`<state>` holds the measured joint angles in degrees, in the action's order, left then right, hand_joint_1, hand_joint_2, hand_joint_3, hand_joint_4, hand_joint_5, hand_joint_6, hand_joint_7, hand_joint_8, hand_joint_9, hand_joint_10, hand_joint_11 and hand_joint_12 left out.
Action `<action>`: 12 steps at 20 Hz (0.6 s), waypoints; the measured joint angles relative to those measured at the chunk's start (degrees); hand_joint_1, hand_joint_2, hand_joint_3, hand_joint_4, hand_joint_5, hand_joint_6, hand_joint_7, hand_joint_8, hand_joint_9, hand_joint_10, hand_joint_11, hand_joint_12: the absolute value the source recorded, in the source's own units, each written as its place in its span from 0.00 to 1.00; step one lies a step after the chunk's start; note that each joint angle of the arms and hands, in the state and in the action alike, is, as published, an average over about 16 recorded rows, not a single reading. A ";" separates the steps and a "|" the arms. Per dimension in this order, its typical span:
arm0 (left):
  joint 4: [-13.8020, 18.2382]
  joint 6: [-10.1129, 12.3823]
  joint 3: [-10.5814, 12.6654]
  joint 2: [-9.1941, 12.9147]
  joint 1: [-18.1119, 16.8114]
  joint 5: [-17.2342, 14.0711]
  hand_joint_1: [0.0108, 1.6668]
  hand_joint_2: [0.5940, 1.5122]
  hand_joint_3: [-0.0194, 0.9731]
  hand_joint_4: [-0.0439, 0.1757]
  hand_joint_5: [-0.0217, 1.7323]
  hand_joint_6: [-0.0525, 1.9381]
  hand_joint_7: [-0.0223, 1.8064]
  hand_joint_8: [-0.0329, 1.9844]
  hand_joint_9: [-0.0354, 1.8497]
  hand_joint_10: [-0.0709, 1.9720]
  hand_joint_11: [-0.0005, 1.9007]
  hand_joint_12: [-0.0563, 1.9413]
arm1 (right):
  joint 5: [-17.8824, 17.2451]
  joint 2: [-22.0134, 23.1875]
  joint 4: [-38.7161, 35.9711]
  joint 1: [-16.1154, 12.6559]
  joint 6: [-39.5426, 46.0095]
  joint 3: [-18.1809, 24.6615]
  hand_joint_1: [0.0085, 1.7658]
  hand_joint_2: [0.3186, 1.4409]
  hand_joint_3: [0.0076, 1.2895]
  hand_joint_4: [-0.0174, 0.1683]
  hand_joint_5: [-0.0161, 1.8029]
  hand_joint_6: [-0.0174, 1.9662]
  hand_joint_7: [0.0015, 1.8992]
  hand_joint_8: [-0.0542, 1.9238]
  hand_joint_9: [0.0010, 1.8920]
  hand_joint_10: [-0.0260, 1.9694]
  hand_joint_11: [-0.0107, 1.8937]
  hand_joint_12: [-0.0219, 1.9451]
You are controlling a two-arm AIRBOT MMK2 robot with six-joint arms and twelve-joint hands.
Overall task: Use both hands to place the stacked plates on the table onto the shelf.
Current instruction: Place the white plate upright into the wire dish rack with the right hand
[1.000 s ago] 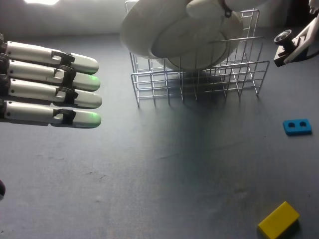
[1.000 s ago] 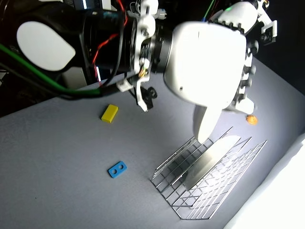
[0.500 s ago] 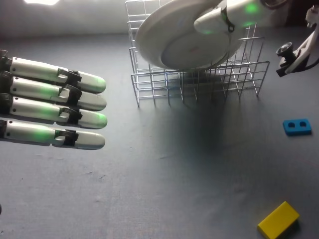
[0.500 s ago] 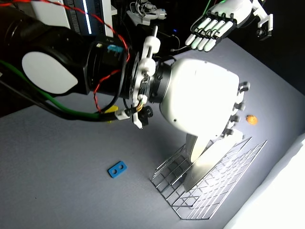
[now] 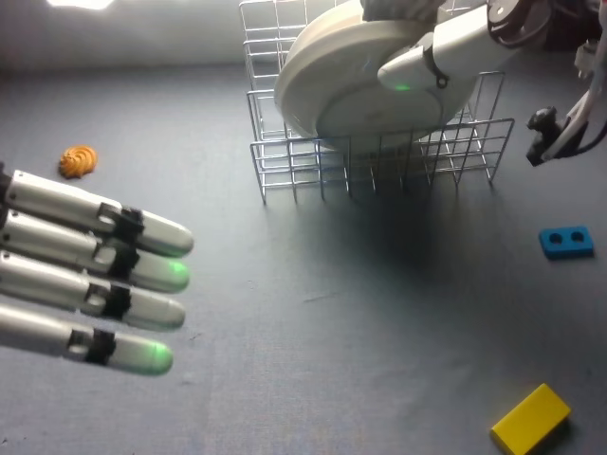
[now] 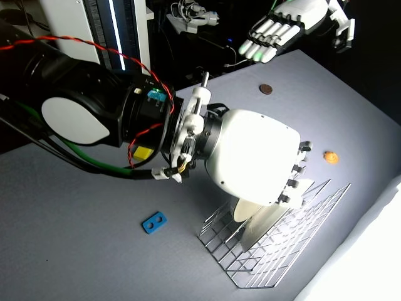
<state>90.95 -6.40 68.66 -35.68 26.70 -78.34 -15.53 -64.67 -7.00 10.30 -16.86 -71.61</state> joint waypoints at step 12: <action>-0.36 -2.59 -2.15 -0.18 1.91 -3.50 0.01 0.57 0.03 0.21 0.04 0.04 0.06 0.02 0.05 0.04 0.01 0.09 | 0.15 -1.05 0.13 3.10 -0.75 -2.12 0.65 0.71 0.00 0.06 0.47 0.34 0.50 0.34 0.45 0.30 0.23 0.75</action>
<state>90.59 -8.98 66.51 -35.87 28.61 -81.83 -15.37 -65.72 -6.87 13.40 -17.61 -73.72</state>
